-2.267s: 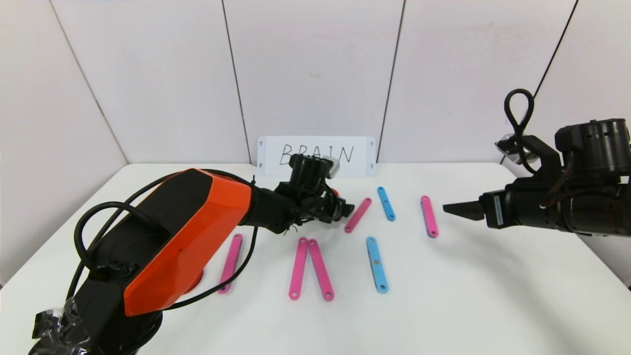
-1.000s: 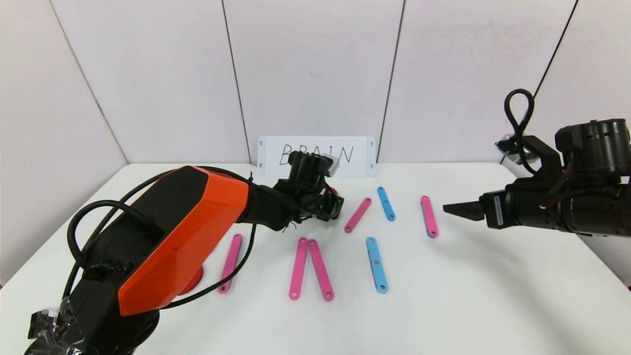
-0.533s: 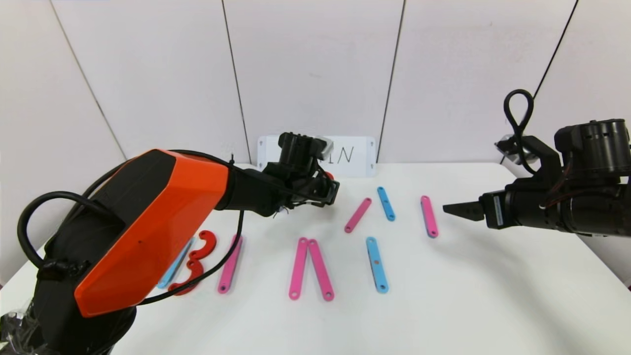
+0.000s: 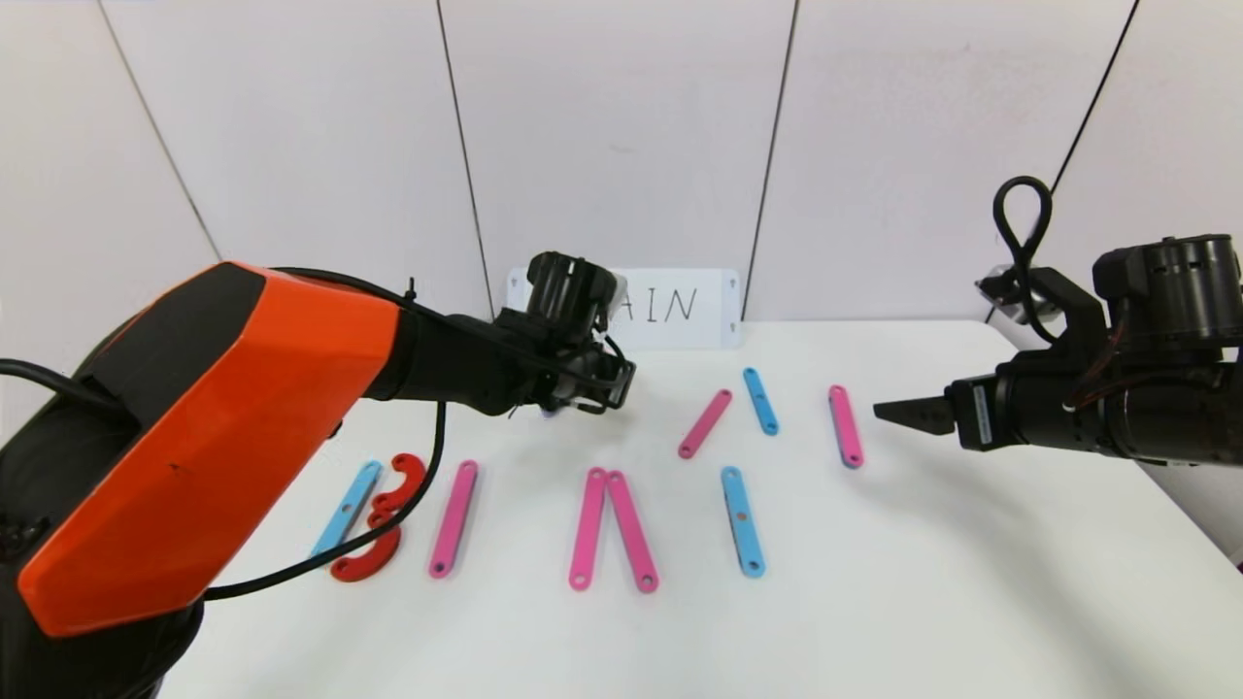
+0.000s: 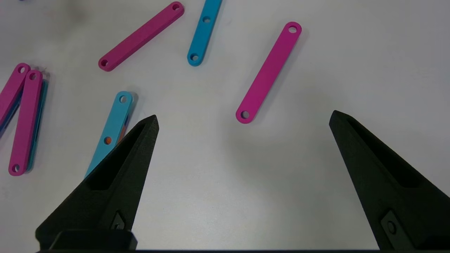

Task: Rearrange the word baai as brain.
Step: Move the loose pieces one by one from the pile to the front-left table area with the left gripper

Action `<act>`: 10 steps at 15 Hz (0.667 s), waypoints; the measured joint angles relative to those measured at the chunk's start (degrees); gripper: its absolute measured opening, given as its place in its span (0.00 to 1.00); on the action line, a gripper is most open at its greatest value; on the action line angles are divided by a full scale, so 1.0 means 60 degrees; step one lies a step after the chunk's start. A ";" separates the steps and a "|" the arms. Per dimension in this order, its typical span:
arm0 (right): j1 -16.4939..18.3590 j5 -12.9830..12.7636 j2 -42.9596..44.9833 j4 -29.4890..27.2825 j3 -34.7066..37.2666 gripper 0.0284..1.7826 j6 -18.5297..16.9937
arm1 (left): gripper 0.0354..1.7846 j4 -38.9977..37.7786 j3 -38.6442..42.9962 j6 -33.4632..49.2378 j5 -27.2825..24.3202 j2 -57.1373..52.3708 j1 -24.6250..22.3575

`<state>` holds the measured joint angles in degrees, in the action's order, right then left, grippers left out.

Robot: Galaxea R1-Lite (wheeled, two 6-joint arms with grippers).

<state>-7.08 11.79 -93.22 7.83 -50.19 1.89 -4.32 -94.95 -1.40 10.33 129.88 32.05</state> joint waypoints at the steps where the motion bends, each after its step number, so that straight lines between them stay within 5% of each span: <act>1: 0.0002 -0.0004 -0.0008 0.0004 0.0000 0.95 0.0000 | 0.15 0.0238 0.0240 0.0116 0.0404 -0.0221 0.0006; 5: 0.0000 0.0000 -0.0014 0.0000 0.0000 0.95 0.0002 | 0.15 0.1402 0.0855 0.1148 0.1674 -0.0969 0.0120; 10: -0.0045 -0.0004 -0.0069 0.0004 0.0000 0.95 0.0000 | 0.15 0.2771 0.1552 0.2696 0.2200 -0.1690 0.0197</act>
<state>-7.35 11.76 -93.64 7.85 -50.19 1.89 12.31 -85.64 14.77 23.53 119.74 33.23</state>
